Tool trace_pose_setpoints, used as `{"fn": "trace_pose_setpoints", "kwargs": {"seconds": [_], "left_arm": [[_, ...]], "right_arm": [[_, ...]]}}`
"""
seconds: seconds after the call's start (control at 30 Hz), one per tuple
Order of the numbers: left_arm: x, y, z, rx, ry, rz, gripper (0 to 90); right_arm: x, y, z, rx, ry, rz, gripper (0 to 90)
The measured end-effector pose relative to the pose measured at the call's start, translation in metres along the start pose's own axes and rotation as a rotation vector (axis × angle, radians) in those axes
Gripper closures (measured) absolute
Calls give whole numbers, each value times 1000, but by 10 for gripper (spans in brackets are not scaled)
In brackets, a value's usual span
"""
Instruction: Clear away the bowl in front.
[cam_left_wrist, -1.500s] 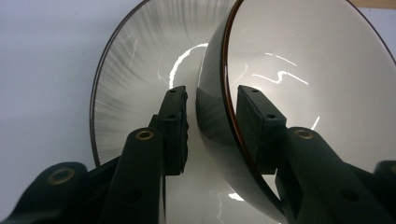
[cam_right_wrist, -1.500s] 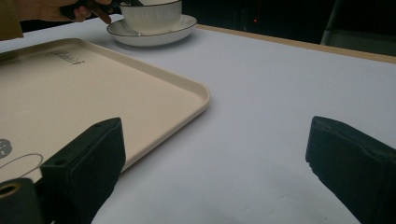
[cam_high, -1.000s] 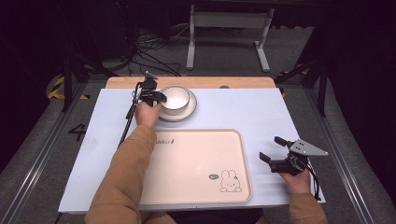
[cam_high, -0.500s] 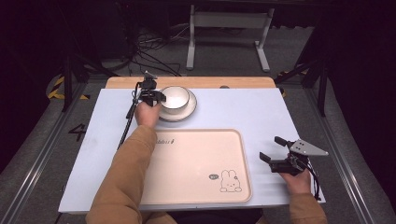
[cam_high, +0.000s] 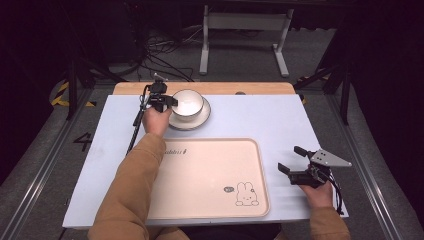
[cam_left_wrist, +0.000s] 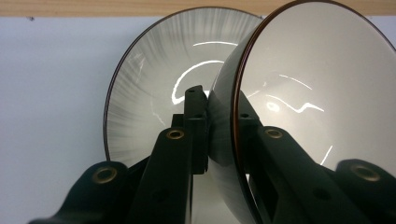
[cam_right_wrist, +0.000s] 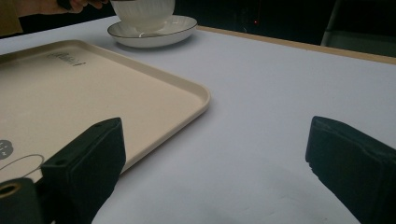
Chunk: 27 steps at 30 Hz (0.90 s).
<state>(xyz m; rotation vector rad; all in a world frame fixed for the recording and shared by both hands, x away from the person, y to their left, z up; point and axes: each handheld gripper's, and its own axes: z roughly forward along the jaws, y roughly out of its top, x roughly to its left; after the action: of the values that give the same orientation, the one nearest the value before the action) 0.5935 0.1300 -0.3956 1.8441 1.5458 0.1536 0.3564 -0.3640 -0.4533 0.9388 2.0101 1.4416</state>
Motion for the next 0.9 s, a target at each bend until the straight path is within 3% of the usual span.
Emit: {"fn": "trace_pose_setpoints", "kwargs": {"seconds": [0.4,0.9], "left_arm": [[-3,5,-25,-31,1,32,818],[-7,4,-47,-26,-8,81,818]], "right_arm": [[0,0,0,2,-1,0,55],[0,0,0,4,-2,2,55]]}}
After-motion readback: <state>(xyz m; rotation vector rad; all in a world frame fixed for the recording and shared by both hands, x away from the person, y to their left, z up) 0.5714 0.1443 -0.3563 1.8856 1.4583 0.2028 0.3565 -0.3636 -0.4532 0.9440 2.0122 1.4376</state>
